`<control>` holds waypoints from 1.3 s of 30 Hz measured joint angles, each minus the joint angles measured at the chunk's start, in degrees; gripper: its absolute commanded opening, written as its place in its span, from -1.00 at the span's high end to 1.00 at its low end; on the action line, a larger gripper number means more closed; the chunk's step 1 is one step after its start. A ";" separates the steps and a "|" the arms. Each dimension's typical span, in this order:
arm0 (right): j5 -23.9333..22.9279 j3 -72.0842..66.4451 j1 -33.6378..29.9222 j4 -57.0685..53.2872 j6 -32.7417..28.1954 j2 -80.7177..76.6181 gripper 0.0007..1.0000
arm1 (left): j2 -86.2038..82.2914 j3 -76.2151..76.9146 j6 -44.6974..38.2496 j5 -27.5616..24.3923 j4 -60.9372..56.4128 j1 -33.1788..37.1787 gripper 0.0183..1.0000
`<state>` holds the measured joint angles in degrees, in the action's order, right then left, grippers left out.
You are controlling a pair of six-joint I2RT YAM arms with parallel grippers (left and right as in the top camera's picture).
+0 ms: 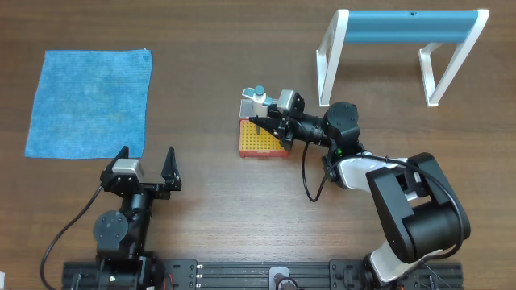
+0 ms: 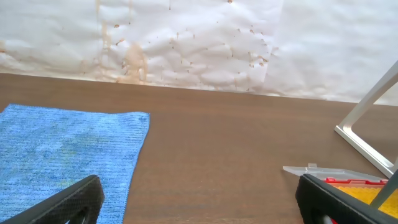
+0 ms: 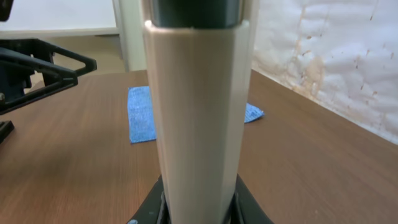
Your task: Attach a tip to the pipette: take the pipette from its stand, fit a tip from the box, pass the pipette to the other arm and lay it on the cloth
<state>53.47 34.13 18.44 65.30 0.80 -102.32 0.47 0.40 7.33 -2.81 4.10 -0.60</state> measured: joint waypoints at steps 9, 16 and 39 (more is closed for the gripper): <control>0.48 0.37 0.04 -2.12 -2.69 0.55 0.85 | 0.00 0.00 0.00 0.00 0.00 0.00 -1.00; 0.50 0.37 0.04 -2.78 -2.67 1.09 0.85 | 0.00 0.00 0.00 0.00 0.00 0.00 -1.00; 7.41 16.92 0.04 -19.43 10.99 17.81 0.85 | 0.00 0.00 0.00 0.00 0.00 0.00 -1.00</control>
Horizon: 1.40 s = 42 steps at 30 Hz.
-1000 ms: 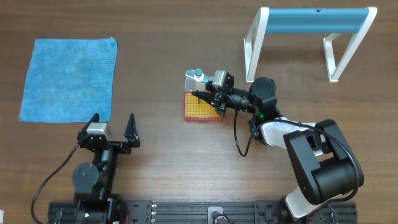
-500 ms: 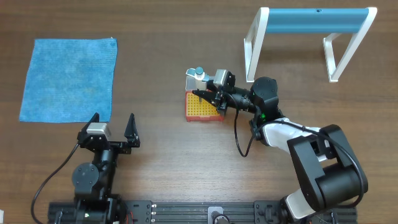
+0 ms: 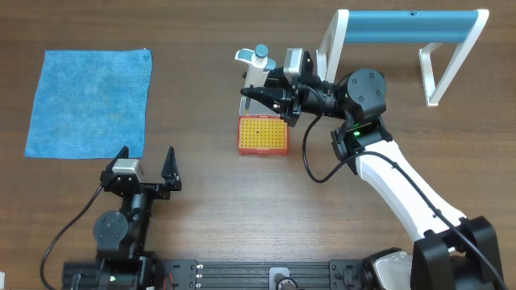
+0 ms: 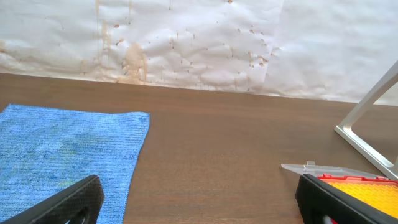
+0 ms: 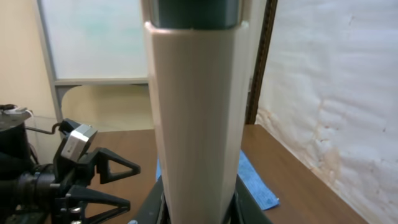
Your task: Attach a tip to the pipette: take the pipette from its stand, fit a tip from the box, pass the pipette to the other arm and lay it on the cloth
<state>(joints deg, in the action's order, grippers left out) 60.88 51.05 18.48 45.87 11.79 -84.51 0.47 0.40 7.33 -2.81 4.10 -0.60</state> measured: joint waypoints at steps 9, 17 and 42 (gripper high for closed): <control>9.38 0.35 0.00 -10.19 6.08 0.31 0.85 | 0.00 0.00 0.00 0.00 0.02 0.00 -1.00; 10.27 0.35 0.00 -12.11 15.28 0.31 0.85 | 0.00 0.00 0.26 -0.24 -0.37 0.00 -1.00; 17.90 0.59 2.71 -13.27 28.44 0.52 0.85 | 41.48 30.10 47.36 -50.73 -21.79 0.00 -1.00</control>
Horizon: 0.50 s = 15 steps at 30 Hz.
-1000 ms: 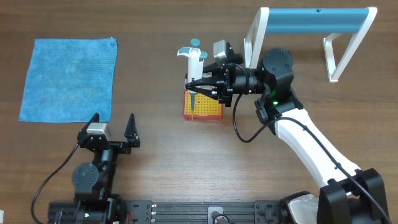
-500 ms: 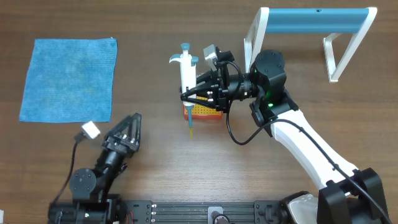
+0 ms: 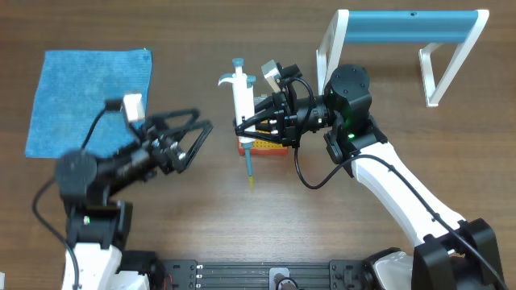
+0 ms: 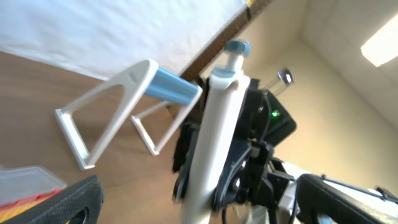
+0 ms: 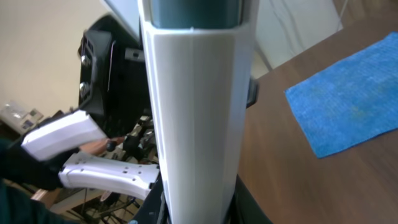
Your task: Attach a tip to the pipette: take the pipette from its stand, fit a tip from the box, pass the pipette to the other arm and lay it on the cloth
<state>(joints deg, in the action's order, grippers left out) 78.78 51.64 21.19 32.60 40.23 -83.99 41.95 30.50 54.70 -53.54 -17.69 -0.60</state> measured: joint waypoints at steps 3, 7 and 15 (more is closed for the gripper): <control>0.02 0.02 0.17 -0.09 1.79 0.00 0.84 | 13.88 10.03 -2.60 -12.24 -2.95 -0.37 -1.00; -0.39 0.02 1.46 -0.04 3.72 0.00 0.85 | 21.29 12.07 -3.43 -18.47 -8.57 -3.65 -0.99; -2.84 0.02 4.55 -0.04 5.09 0.00 0.85 | 21.81 12.09 -3.78 -18.91 -10.67 -5.73 -0.50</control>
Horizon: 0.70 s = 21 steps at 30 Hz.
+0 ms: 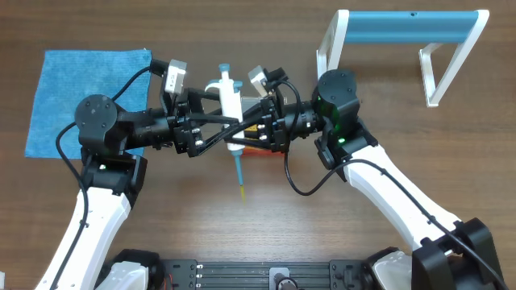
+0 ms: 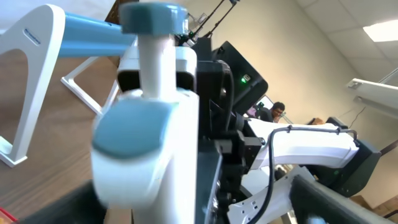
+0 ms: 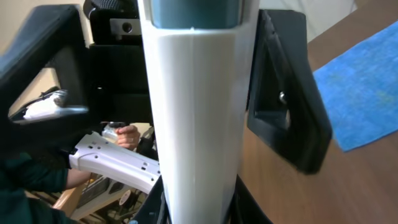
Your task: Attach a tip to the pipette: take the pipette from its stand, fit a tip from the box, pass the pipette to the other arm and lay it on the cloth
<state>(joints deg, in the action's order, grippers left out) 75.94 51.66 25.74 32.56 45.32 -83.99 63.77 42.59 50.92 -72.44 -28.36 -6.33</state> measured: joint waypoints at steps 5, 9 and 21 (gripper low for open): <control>-1.03 0.00 1.99 0.00 0.11 0.00 0.85 | 0.00 0.28 0.09 2.16 -0.02 0.00 0.44; -1.03 0.04 2.03 0.42 0.55 0.11 0.66 | 0.15 0.31 -0.33 3.69 0.17 0.00 0.95; 3.48 0.04 -3.87 0.66 0.68 0.11 -0.68 | 0.15 0.31 -0.37 4.02 0.17 0.00 0.99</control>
<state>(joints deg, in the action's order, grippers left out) 79.42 51.70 21.87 33.21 46.00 -83.88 63.92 42.89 50.54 -68.42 -28.18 -6.33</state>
